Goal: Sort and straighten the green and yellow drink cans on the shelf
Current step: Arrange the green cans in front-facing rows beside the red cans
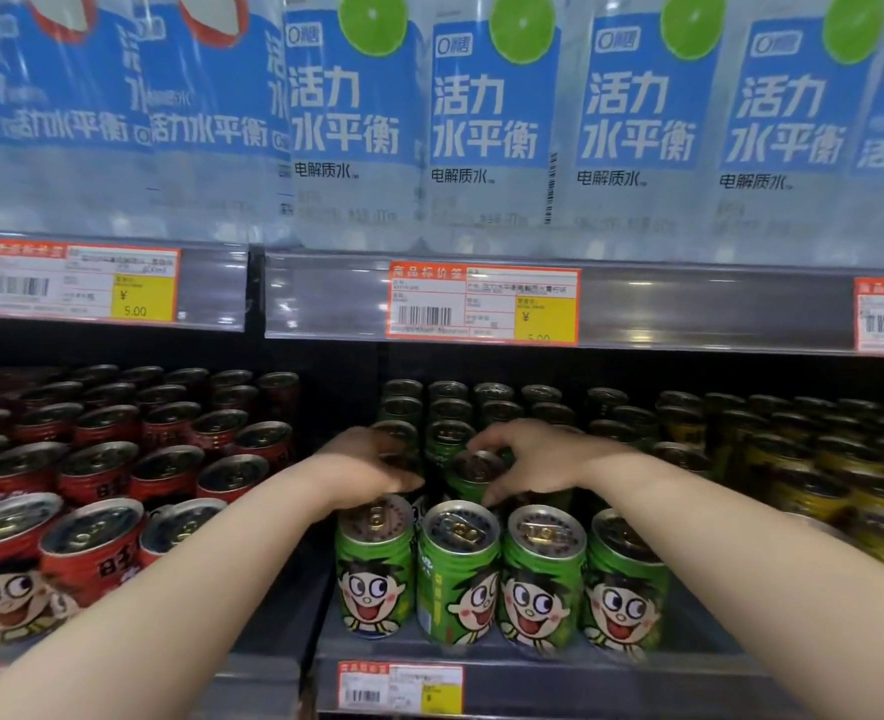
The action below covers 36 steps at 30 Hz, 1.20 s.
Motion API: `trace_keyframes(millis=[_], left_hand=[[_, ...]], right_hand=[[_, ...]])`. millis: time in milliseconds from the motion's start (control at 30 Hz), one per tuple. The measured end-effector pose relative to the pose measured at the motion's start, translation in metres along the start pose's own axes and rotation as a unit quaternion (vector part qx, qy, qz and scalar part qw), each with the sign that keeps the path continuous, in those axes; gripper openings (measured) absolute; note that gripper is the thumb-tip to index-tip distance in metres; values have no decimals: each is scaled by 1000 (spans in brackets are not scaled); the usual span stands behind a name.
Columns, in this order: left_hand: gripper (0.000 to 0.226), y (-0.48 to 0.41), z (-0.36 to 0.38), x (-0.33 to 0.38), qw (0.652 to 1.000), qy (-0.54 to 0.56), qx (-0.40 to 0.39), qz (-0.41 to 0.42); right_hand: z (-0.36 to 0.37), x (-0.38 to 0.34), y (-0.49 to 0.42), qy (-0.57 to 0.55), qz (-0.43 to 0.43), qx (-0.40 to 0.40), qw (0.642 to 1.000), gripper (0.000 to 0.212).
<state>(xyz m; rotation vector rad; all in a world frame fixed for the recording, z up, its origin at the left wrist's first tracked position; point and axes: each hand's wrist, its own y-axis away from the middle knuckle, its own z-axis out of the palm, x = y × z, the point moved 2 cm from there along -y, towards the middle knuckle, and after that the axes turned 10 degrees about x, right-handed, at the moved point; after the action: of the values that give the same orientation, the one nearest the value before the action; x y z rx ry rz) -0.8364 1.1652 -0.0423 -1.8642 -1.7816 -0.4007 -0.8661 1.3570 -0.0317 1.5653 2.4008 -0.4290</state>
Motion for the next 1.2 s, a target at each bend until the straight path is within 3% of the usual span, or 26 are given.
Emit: trace_keyframes(millis=[267, 367, 467, 567, 700, 1000, 1200], left_hand=[[63, -1, 4, 6, 998, -59, 12, 1], [66, -5, 2, 8, 994, -95, 49, 6], [59, -8, 12, 24, 991, -113, 45, 58], [51, -6, 27, 37, 982, -153, 23, 110], [40, -9, 39, 33, 985, -118, -17, 129], [35, -12, 44, 28, 983, -106, 3, 151], [34, -12, 45, 26, 984, -94, 6, 150]], right_hand=[[-11, 9, 8, -47, 5, 48, 998, 56], [-54, 41, 20, 32, 49, 113, 992, 40], [-68, 69, 35, 174, 131, 29, 975, 53], [-55, 81, 46, 218, 182, -22, 959, 69], [-48, 78, 49, 187, 172, 38, 966, 61], [-12, 31, 25, -5, 84, 85, 993, 62], [-16, 34, 27, -31, 69, 32, 997, 64]])
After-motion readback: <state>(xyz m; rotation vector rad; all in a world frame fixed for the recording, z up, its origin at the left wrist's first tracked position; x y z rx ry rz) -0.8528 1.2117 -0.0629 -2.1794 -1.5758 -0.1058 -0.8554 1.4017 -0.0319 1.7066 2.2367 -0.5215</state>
